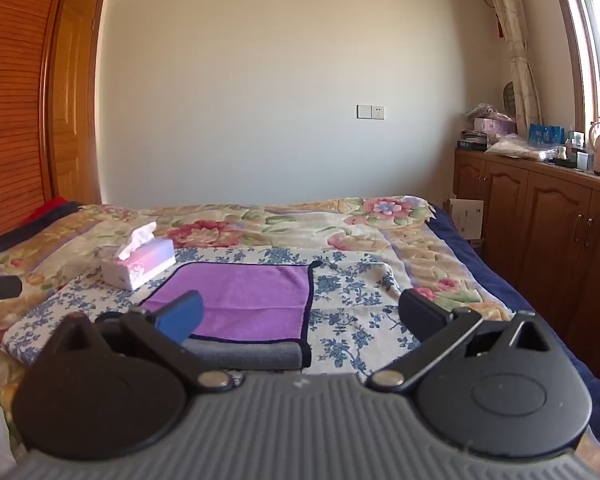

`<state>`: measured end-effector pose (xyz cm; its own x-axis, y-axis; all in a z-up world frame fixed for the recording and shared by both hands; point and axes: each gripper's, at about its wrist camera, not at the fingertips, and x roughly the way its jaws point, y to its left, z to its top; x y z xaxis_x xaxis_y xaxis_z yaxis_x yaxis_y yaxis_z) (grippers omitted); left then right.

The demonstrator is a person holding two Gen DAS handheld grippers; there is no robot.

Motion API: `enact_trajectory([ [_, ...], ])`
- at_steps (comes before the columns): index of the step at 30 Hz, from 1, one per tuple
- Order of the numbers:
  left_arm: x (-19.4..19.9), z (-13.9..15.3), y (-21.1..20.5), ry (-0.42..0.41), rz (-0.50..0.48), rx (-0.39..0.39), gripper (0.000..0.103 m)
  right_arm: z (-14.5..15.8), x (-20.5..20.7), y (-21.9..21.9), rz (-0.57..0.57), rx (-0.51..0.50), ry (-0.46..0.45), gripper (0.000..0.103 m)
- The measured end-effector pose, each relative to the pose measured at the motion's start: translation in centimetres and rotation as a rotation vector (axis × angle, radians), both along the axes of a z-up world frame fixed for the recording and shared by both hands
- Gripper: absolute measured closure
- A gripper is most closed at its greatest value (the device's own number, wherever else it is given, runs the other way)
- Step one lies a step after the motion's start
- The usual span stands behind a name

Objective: Fold towel

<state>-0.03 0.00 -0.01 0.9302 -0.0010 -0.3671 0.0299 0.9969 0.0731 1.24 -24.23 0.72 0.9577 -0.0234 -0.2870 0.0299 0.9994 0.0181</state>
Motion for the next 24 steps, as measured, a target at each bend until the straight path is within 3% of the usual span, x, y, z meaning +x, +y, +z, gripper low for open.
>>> enact_trajectory([
  [24, -0.01, 0.0, -0.01, -0.002, 0.002, 0.001, 0.0, 0.09, 0.03, 0.01, 0.0, 0.001, 0.002, 0.0],
])
